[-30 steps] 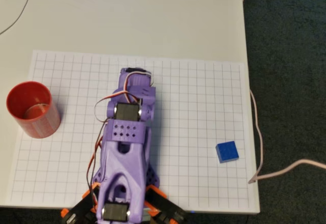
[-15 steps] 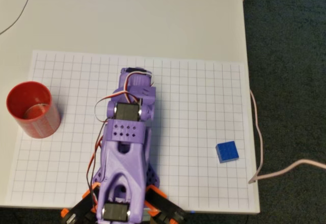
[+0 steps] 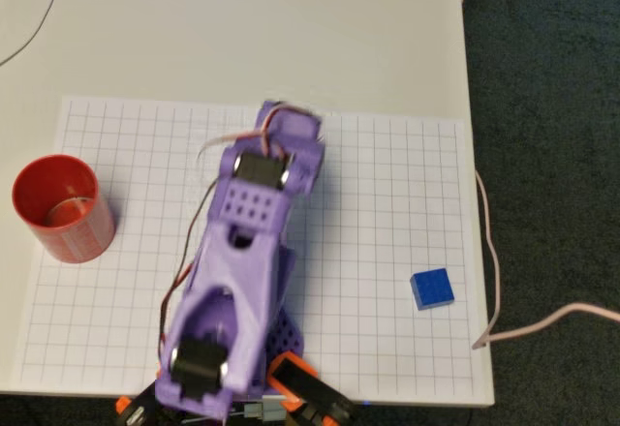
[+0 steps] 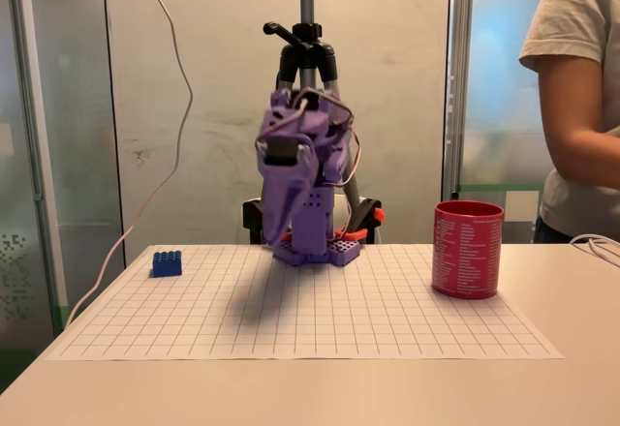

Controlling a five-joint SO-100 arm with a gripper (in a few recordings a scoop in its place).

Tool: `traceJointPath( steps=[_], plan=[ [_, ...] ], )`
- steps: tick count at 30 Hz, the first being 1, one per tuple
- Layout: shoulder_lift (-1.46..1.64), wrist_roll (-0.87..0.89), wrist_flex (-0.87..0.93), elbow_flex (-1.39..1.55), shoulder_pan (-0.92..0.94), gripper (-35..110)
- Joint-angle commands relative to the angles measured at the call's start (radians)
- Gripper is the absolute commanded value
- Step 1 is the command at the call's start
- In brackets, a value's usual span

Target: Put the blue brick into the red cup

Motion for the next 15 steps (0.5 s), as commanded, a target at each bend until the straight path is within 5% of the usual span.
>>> traceJointPath(
  steps=[1,7,15],
  plan=[
    [-0.175,0.034,0.081,-0.466,0.124,0],
    [-0.436,0.118,0.118,-0.769,0.35,0],
    [-0.494,0.207,0.196,-0.713,0.706,0]
  ],
)
